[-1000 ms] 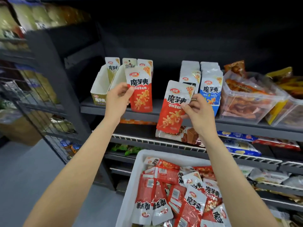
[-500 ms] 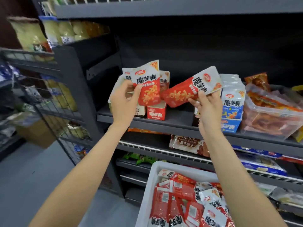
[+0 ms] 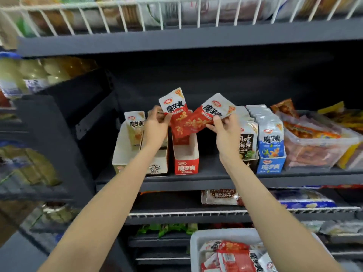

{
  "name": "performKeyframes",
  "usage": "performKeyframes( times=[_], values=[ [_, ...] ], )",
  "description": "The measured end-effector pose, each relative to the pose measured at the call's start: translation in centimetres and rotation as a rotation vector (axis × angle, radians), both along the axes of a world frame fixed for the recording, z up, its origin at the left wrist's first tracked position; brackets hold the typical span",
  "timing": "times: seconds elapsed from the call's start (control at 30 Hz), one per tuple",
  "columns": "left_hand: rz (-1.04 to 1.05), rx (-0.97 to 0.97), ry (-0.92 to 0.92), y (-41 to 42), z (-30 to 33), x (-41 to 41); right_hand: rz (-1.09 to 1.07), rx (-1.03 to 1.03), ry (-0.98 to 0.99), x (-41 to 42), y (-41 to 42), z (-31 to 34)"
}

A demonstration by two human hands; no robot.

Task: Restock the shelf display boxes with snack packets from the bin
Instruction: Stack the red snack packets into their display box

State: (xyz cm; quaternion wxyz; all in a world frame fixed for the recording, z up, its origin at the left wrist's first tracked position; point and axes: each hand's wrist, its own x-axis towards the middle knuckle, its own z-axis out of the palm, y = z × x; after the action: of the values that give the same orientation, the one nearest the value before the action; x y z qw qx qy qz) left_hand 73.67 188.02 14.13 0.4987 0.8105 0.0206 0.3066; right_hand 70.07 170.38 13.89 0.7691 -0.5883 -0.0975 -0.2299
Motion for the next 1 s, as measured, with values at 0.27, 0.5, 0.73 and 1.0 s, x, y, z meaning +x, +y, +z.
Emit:
performKeyframes(
  times=[0.27,0.5,0.73,1.0],
  values=[
    [-0.069,0.415,0.097,2.2,-0.6,2.6,-0.196,-0.348,0.117,5.1,3.2,-1.9],
    [0.028,0.608,0.172,3.0,-1.1,3.5,-0.292,-0.736,0.155,7.0,4.6,-2.7],
    [0.032,0.542,0.113,2.7,-1.1,2.1,-0.365,-0.821,0.119,7.6,5.0,-3.0],
    [-0.016,0.402,-0.297,0.2,-2.5,-3.8,-0.329,-0.860,-0.132,2.4,3.2,-3.9]
  ],
)
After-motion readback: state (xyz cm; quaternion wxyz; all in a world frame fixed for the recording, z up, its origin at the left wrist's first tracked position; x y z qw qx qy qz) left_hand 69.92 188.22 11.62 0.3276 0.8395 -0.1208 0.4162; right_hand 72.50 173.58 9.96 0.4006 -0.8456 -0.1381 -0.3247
